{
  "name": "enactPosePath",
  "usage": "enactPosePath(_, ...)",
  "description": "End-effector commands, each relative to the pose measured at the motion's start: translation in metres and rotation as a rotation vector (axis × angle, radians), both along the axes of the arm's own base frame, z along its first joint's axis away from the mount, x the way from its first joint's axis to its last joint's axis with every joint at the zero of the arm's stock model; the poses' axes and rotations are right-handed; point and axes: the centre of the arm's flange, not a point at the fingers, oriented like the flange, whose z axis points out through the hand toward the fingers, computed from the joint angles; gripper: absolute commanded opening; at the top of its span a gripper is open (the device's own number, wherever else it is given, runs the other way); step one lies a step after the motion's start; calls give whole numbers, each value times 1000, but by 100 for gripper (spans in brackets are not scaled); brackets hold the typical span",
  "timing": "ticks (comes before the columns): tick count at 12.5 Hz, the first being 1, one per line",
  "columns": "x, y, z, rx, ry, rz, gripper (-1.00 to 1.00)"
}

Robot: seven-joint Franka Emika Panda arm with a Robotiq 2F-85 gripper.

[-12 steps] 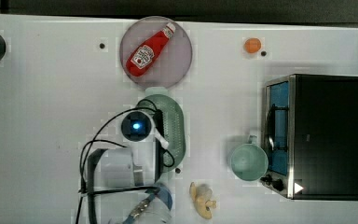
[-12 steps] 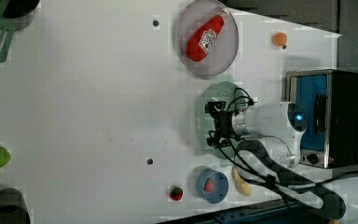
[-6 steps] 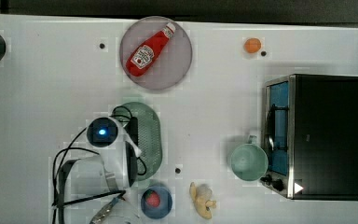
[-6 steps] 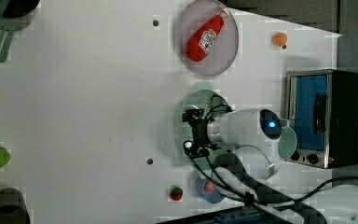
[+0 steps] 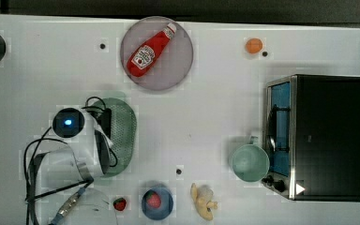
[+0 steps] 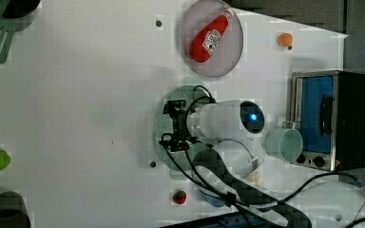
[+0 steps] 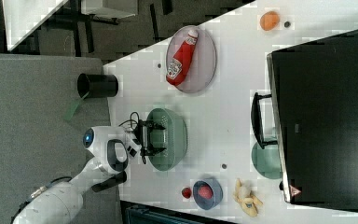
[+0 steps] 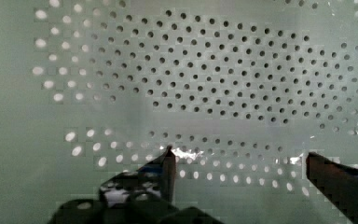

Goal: Drag strainer right to left.

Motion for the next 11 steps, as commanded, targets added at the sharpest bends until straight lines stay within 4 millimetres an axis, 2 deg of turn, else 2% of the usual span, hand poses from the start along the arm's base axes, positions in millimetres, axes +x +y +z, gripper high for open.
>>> enactPosePath(1, -9, 40, 13, 16, -28, -25, 100)
enactPosePath(7, -10, 99, 12, 44, -39, -70, 100)
enactPosePath(11, -13, 132, 6, 64, -48, -40, 100)
